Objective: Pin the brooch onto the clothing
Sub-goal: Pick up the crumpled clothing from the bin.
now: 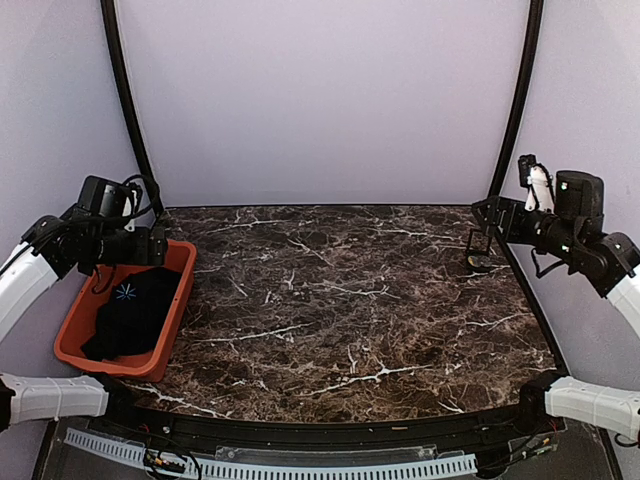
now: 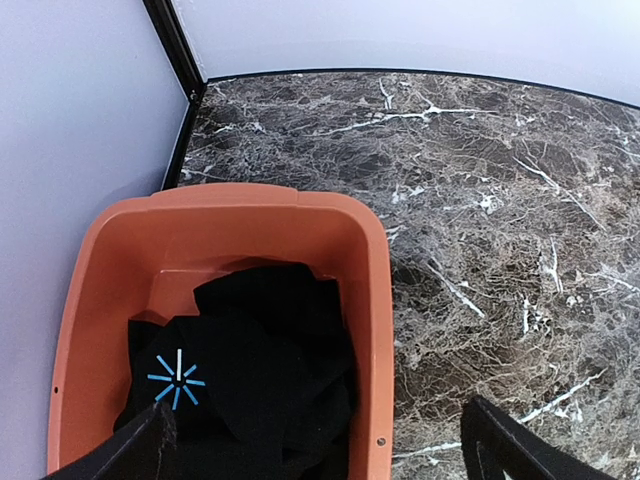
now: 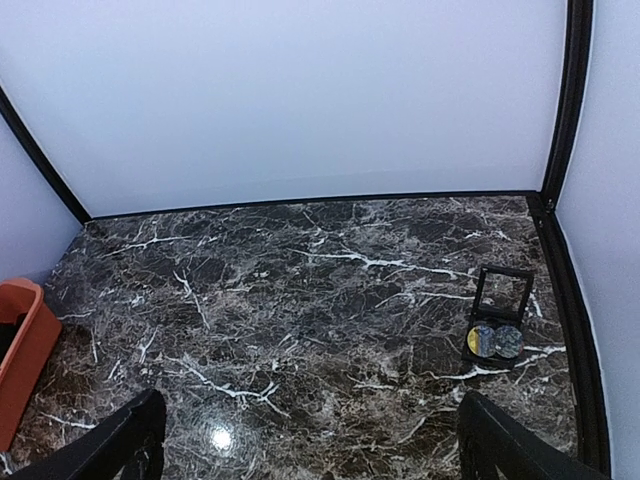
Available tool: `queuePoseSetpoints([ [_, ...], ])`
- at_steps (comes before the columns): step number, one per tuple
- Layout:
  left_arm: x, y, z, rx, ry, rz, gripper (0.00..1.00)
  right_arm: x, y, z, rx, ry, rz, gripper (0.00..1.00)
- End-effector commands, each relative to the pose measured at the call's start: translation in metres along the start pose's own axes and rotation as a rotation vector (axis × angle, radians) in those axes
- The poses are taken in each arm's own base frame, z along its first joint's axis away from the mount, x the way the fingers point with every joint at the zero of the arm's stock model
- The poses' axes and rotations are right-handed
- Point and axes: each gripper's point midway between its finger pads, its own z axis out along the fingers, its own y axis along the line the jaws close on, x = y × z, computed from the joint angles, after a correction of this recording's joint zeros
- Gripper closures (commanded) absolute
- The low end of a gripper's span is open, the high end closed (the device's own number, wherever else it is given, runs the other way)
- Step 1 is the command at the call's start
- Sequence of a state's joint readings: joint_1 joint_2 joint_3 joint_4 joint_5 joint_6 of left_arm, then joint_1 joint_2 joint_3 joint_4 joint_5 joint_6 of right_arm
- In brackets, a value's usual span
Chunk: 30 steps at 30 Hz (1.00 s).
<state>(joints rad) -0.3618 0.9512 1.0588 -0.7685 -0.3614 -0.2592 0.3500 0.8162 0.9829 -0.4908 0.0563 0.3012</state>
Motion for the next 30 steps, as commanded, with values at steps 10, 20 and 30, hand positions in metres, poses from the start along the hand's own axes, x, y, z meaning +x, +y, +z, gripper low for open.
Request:
queuePoseSetpoints([
  [10,0.002,0.014,-0.006,-0.07,0.045,-0.041,0.01,0.018,0.005,0.009,-0.033,0.06,-0.098,0.01],
  [20,0.045,0.05,0.032,-0.252,0.228,-0.138,0.01,0.04,0.001,0.02,-0.028,0.136,-0.079,0.01],
  [30,0.089,0.057,0.071,-0.246,0.373,-0.281,0.03,0.041,0.001,0.02,-0.027,0.137,-0.074,0.01],
])
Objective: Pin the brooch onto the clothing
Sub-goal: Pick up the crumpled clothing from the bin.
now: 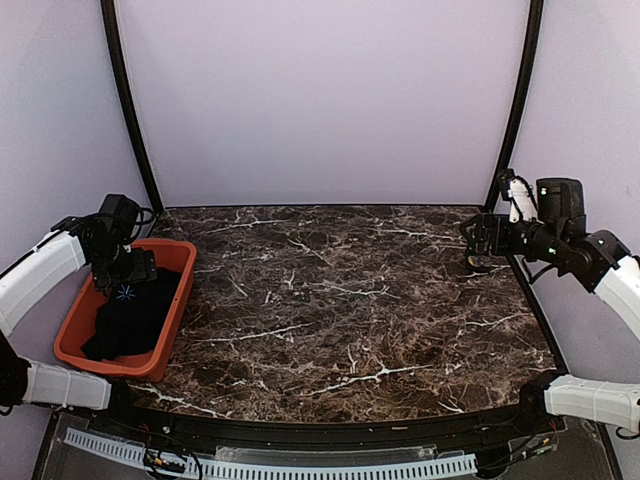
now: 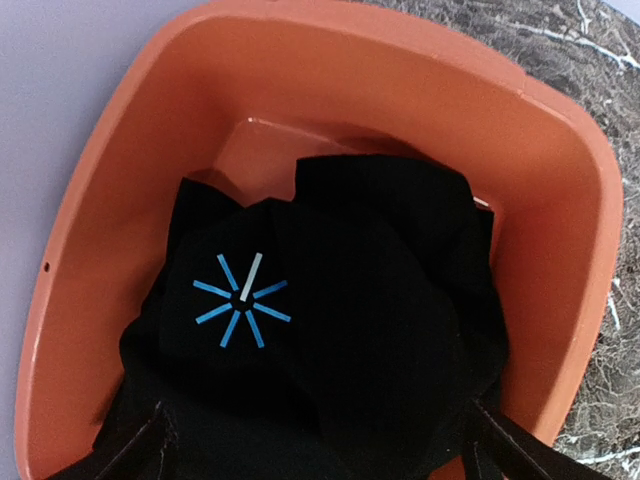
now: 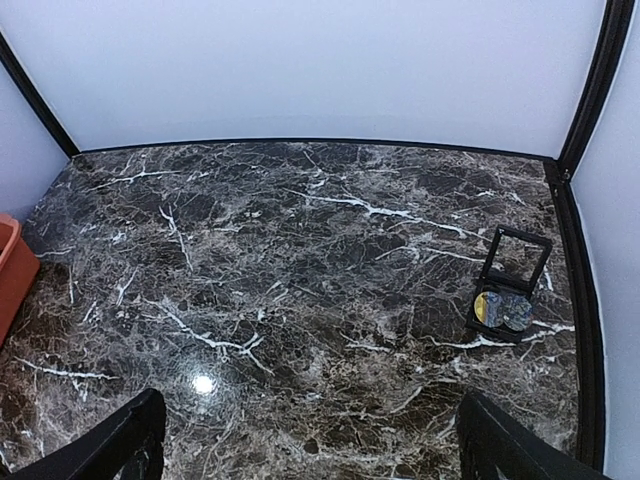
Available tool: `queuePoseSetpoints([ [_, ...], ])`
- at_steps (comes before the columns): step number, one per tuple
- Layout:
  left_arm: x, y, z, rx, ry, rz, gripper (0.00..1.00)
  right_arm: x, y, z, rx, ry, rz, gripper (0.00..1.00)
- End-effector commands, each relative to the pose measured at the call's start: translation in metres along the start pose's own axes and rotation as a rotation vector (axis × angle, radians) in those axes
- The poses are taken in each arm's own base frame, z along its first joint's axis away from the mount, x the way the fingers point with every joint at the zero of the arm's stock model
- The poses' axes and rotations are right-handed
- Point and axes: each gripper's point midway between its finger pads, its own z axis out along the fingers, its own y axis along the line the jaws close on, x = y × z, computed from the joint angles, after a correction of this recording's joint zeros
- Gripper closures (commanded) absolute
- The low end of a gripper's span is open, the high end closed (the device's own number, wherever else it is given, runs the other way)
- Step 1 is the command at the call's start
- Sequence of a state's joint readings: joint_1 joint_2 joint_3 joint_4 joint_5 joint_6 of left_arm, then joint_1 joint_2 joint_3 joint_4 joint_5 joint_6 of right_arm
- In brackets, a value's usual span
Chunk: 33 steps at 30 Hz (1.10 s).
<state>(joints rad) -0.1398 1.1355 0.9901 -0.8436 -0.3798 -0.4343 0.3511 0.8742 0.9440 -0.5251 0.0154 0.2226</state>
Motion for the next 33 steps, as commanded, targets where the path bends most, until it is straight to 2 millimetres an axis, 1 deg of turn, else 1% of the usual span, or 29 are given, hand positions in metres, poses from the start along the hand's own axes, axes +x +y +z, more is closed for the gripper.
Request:
queuePoseSetpoints([
  [1,0.022,-0.005,0.023,0.023,0.09,-0.057,0.04,0.003,0.003,-0.001,-0.017,-0.001,0.007,0.01],
  [2,0.029,-0.006,0.029,0.022,0.115,-0.055,0.06,0.004,0.007,-0.001,-0.036,0.002,0.008,0.01],
  [3,0.029,-0.008,0.032,0.028,0.115,-0.064,0.07,0.003,0.008,-0.001,-0.042,0.002,0.009,0.01],
  [4,0.035,-0.01,0.037,0.03,0.133,-0.062,0.11,0.003,0.009,-0.002,-0.047,0.0,0.009,0.01],
  [5,0.034,-0.012,0.039,0.035,0.129,-0.068,0.13,0.002,0.009,-0.002,-0.05,0.0,0.01,0.01],
  [6,0.037,-0.013,0.043,0.033,0.137,-0.068,0.19,0.002,0.01,-0.003,-0.052,-0.003,0.01,0.01],
  [7,0.037,-0.013,0.044,0.033,0.137,-0.069,0.27,0.001,0.01,-0.004,-0.052,-0.005,0.01,0.01],
  [8,0.037,-0.013,0.046,0.027,0.138,-0.068,0.31,0.001,0.01,-0.004,-0.052,-0.007,0.011,0.01],
  [9,0.036,-0.012,0.046,0.025,0.135,-0.07,0.42,0.001,0.009,-0.005,-0.051,-0.008,0.011,0.01],
  [10,0.033,-0.012,0.046,0.023,0.123,-0.072,0.48,0.001,0.01,-0.005,-0.052,-0.008,0.012,0.01],
  [11,0.032,-0.012,0.044,0.023,0.112,-0.076,0.58,0.002,0.01,-0.005,-0.053,-0.006,0.014,0.01],
  [12,0.027,-0.011,0.042,0.029,0.089,-0.082,0.63,0.002,0.01,-0.005,-0.053,-0.005,0.016,0.01],
  [13,0.024,-0.011,0.04,0.033,0.075,-0.084,0.76,0.003,0.009,-0.004,-0.051,-0.003,0.02,0.01],
  [15,0.014,-0.01,0.031,0.046,0.025,-0.099,0.96,0.004,0.01,-0.003,-0.053,0.0,0.024,0.01],
  [17,0.001,-0.009,0.019,0.066,-0.035,-0.115,0.99,0.004,0.01,-0.002,-0.054,0.002,0.028,0.01],
  [20,-0.023,-0.008,-0.007,0.116,-0.151,-0.147,0.99,0.004,0.011,-0.002,-0.063,0.001,0.035,0.01],
  [21,-0.034,-0.007,-0.021,0.143,-0.199,-0.154,0.99,0.004,0.012,-0.002,-0.067,0.0,0.036,0.01],
  [22,-0.041,-0.01,-0.03,0.176,-0.229,-0.158,0.99,0.004,0.013,-0.002,-0.071,0.001,0.038,0.01],
  [23,-0.053,-0.011,-0.047,0.213,-0.282,-0.159,0.99,0.003,0.014,-0.002,-0.076,-0.001,0.037,0.01],
  [24,-0.061,-0.017,-0.059,0.262,-0.314,-0.159,0.99,0.002,0.014,-0.002,-0.08,-0.003,0.037,0.01],
  [25,-0.074,-0.02,-0.079,0.318,-0.366,-0.153,0.99,0.002,0.015,-0.002,-0.084,-0.006,0.037,0.01],
  [26,-0.083,-0.023,-0.092,0.351,-0.405,-0.145,0.99,0.001,0.015,-0.001,-0.087,-0.006,0.038,0.01],
  [27,-0.095,-0.027,-0.112,0.408,-0.447,-0.145,0.99,0.0,0.016,-0.002,-0.091,-0.009,0.038,0.01],
  [28,-0.102,-0.031,-0.125,0.441,-0.477,-0.134,0.99,0.0,0.017,-0.002,-0.094,-0.011,0.037,0.01],
  [29,-0.114,-0.038,-0.146,0.505,-0.51,-0.123,0.99,-0.002,0.017,-0.002,-0.095,-0.014,0.037,0.01],
  [30,-0.119,-0.044,-0.157,0.541,-0.528,-0.104,0.99,-0.003,0.017,-0.002,-0.094,-0.017,0.036,0.01],
  [31,-0.129,-0.053,-0.175,0.598,-0.55,-0.086,0.99,-0.004,0.017,-0.002,-0.092,-0.02,0.036,0.01],
  [32,-0.131,-0.065,-0.187,0.649,-0.56,-0.044,0.99,-0.005,0.017,-0.002,-0.091,-0.023,0.035,0.01],
  [33,-0.139,-0.075,-0.207,0.7,-0.587,-0.018,0.99,-0.006,0.017,-0.003,-0.089,-0.027,0.033,0.01],
])
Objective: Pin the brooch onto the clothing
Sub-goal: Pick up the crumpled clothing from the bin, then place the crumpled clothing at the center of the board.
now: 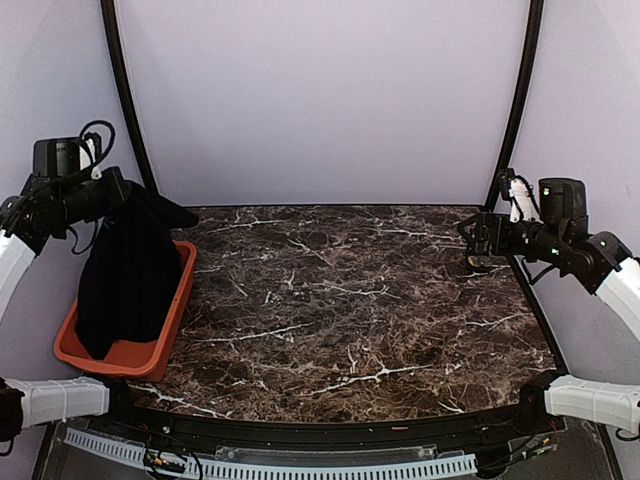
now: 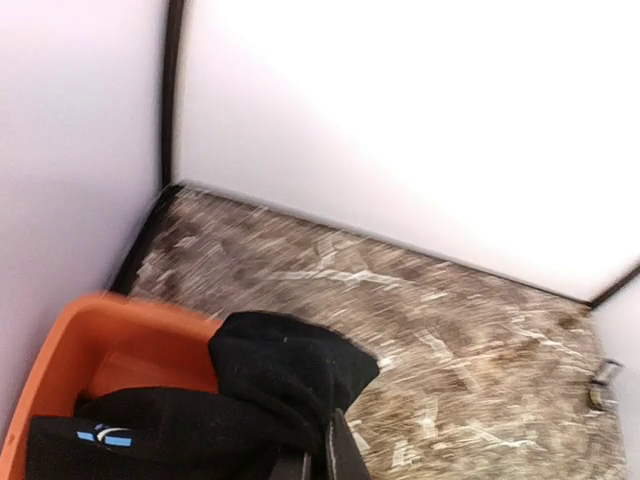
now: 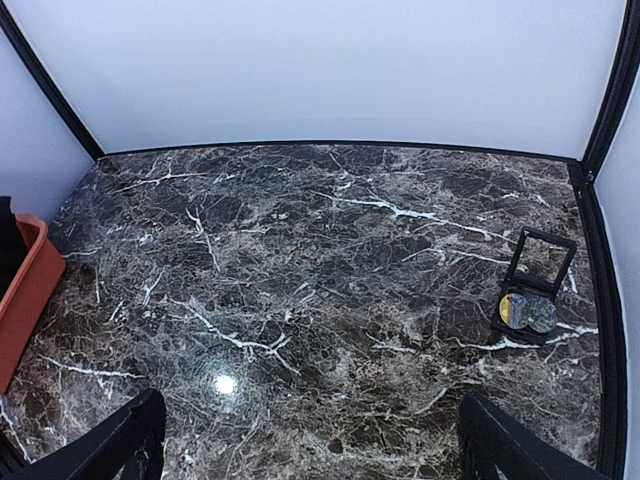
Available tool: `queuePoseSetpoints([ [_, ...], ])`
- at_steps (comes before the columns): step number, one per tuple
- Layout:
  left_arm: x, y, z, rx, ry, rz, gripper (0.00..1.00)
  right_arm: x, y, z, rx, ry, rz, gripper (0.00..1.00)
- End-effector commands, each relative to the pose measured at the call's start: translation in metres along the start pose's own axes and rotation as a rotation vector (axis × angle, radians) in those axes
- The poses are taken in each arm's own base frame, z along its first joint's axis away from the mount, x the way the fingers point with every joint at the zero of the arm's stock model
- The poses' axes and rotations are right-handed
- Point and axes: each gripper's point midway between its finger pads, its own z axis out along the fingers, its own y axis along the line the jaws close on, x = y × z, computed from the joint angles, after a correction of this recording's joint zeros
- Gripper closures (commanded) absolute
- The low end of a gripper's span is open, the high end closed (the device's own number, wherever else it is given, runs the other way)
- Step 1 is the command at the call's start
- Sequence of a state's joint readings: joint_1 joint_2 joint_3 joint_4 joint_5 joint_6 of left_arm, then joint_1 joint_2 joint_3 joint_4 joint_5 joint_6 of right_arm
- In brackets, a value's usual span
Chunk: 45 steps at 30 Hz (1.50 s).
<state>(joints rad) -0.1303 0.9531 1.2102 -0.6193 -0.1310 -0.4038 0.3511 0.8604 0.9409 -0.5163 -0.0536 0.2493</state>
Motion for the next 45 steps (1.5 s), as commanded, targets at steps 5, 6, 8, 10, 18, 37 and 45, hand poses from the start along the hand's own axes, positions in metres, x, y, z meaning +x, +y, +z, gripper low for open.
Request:
queuePoseSetpoints([
  [5,-0.067,-0.158,-0.061,0.545,-0.141,0.226,0.99,-0.011,0.005,-0.002,-0.013,-0.039,0.001,0.01],
  [6,-0.064,-0.173,-0.059,0.602,-0.122,0.239,0.99,-0.012,0.004,-0.002,-0.009,-0.038,0.0,0.01],
  [8,-0.06,-0.203,-0.064,0.706,-0.106,0.27,0.99,-0.014,0.003,-0.003,-0.002,-0.047,-0.001,0.01],
  [10,-0.048,-0.233,-0.069,0.8,-0.081,0.322,0.99,-0.016,0.002,-0.005,0.005,-0.051,-0.002,0.01],
  [18,0.066,-0.342,-0.082,1.133,0.141,0.524,0.99,-0.025,0.0,-0.009,0.028,-0.075,-0.009,0.01],
  [37,0.104,-0.206,0.032,0.483,0.214,0.405,0.01,0.011,0.04,0.044,-0.241,0.078,-0.016,0.01],
  [45,0.111,-0.101,0.07,0.045,0.278,0.489,0.01,0.045,0.085,0.095,-0.322,0.232,-0.127,0.01],
])
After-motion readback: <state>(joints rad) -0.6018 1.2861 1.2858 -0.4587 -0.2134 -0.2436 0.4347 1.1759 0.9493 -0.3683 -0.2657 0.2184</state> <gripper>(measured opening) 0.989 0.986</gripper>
